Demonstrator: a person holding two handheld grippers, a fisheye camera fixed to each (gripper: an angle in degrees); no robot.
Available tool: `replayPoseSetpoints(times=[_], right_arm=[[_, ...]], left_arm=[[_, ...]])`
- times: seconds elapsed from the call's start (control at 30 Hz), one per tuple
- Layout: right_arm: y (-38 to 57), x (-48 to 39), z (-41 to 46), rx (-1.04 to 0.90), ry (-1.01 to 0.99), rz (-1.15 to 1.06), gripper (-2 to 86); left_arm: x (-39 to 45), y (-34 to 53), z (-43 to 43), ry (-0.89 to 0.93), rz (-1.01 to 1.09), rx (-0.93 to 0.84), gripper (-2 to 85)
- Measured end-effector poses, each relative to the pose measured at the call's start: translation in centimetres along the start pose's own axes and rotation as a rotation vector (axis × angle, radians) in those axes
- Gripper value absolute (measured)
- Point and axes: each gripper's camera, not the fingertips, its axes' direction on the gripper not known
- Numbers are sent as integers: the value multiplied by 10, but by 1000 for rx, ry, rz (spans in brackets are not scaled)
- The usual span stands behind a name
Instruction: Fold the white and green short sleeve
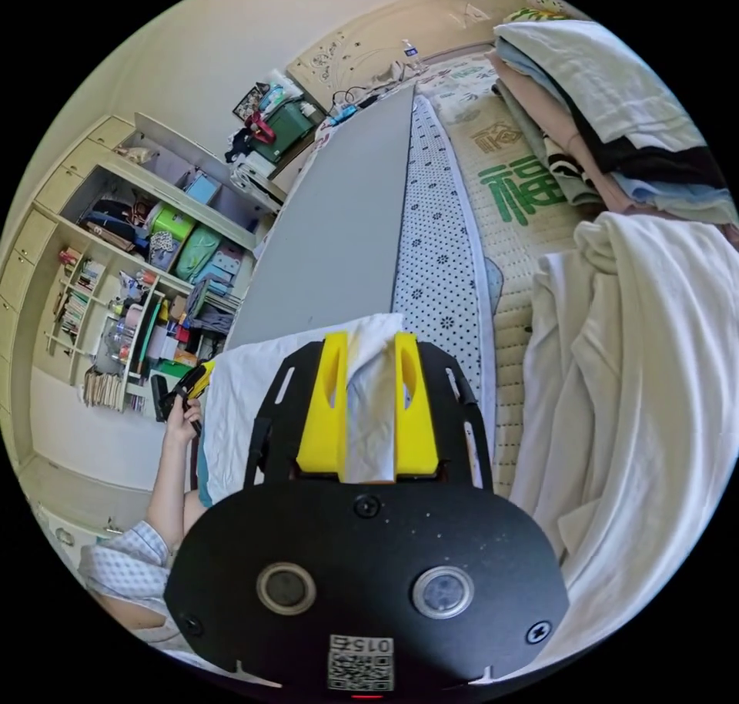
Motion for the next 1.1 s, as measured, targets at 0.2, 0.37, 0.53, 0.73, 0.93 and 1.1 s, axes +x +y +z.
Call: replayPoseSetpoints(times=[0.2,0.37,0.53,0.73,0.93,1.1], right_arm=[[-2,-14,-29,91,135,-103,25],[-6,-18,-47,139,207,-130,12],[-11,-12,-50,99,281,-156,13],[-9,-10,-76,109,331,-185,30],[19,24,-138,203,241,-119,71],[42,-2,-231,267,440,-106,61]], left_arm=[[11,3,-11,6,53,83,3],[38,6,-8,-91,130,101,-4],[54,10,12,-217,175,47,-3],[91,21,42,-414,282,-26,4],[89,33,40,-373,257,-25,18],[91,55,17,-399,243,11,31]])
